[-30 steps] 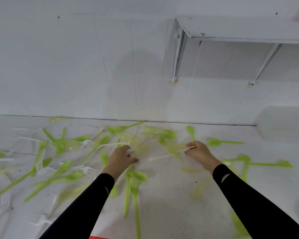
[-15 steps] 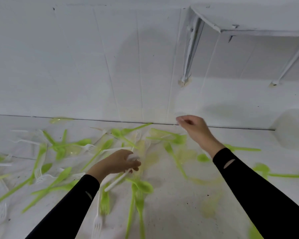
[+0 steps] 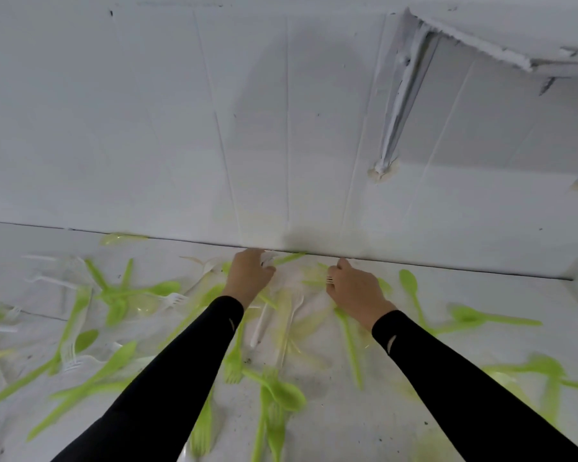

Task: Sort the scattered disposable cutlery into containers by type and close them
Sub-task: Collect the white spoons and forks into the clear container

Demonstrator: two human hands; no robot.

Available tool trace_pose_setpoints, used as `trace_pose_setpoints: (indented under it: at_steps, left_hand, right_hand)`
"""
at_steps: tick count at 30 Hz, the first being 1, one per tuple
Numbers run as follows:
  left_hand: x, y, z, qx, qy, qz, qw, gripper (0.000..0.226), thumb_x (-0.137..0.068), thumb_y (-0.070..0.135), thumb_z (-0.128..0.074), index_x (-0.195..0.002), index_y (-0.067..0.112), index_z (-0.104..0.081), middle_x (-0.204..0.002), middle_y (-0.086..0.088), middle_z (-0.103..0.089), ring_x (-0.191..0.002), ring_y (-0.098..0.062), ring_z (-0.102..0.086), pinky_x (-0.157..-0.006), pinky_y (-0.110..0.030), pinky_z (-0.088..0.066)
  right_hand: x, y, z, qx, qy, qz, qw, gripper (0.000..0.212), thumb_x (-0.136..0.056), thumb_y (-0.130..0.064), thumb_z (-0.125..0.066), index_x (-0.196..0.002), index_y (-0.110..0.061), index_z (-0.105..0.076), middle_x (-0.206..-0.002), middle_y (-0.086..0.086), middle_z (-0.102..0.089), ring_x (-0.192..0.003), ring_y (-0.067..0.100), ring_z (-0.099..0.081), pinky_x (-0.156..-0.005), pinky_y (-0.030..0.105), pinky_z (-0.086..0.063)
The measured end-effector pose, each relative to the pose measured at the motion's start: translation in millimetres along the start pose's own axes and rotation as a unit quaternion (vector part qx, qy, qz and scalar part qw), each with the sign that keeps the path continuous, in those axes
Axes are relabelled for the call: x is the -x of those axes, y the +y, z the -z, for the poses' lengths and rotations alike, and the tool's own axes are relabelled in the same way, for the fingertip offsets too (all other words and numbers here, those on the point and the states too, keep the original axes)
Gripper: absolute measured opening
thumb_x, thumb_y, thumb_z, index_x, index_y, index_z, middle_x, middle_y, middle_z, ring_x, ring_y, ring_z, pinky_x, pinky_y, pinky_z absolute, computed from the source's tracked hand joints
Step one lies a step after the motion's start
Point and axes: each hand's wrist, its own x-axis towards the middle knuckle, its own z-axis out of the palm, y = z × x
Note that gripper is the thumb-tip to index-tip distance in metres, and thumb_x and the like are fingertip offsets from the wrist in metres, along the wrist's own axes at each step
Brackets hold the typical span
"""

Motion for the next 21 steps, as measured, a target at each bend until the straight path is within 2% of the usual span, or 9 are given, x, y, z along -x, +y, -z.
trace_pose_setpoints:
  at_steps: [4,7,10,13,16,21]
  left_hand:
    - [-7,0,-14,-0.016,-0.045,0.0,0.999,0.027,-0.073,0.029,-0.08,-0.089,0.008,-0.072,-0.091,-0.009,-0.068,-0.093,-0.026,-0.062,-0.069,-0.027,-0.039]
    - [-3,8,-14,-0.031,-0.081,-0.006,0.996,0.019,-0.073,0.019,-0.08,-0.083,0.009,-0.067,-0.085,-0.006,-0.062,-0.088,-0.026,-0.061,-0.066,-0.026,-0.039]
    - [4,13,-13,-0.049,-0.11,-0.008,0.993,0.031,-0.07,0.018,-0.084,-0.093,0.004,-0.067,-0.09,-0.007,-0.06,-0.09,-0.025,-0.059,-0.068,-0.026,-0.04]
    - [10,11,-14,-0.061,-0.108,0.007,0.992,0.039,-0.068,0.02,-0.086,-0.096,0.001,-0.066,-0.103,-0.015,-0.065,-0.098,-0.03,-0.061,-0.075,-0.03,-0.045]
    - [21,9,-13,-0.07,-0.091,0.038,0.993,0.05,-0.071,0.026,-0.085,-0.106,-0.001,-0.061,-0.113,-0.017,-0.058,-0.1,-0.033,-0.061,-0.081,-0.035,-0.048]
    - [34,9,-10,-0.054,-0.079,0.056,0.994,0.043,-0.072,0.025,-0.084,-0.099,0.0,-0.061,-0.103,-0.015,-0.063,-0.094,-0.032,-0.062,-0.072,-0.033,-0.047]
  right_hand:
    - [9,10,0,0.025,-0.038,0.01,0.999,0.029,-0.098,-0.019,-0.043,-0.125,-0.015,-0.055,-0.126,0.001,-0.047,-0.095,0.031,-0.063,-0.065,0.032,-0.038]
    - [20,17,-3,0.079,-0.059,0.001,0.995,0.03,-0.096,-0.012,-0.045,-0.125,-0.015,-0.054,-0.125,0.002,-0.045,-0.089,0.031,-0.064,-0.061,0.033,-0.037]
    - [27,25,1,0.058,-0.069,-0.03,0.996,0.023,-0.097,-0.017,-0.046,-0.118,-0.014,-0.055,-0.122,0.004,-0.048,-0.093,0.031,-0.064,-0.065,0.031,-0.036]
    - [35,30,7,0.037,-0.091,-0.039,0.994,0.025,-0.096,-0.022,-0.047,-0.119,-0.016,-0.055,-0.121,0.005,-0.054,-0.106,0.029,-0.061,-0.075,0.031,-0.036]
    - [45,32,13,0.015,-0.128,-0.052,0.99,0.029,-0.097,-0.023,-0.047,-0.124,-0.017,-0.056,-0.127,0.004,-0.053,-0.117,0.027,-0.056,-0.086,0.031,-0.04]
    - [68,36,22,0.016,-0.159,-0.081,0.984,0.031,-0.095,-0.036,-0.051,-0.114,-0.012,-0.057,-0.119,0.006,-0.054,-0.109,0.027,-0.058,-0.078,0.031,-0.04]
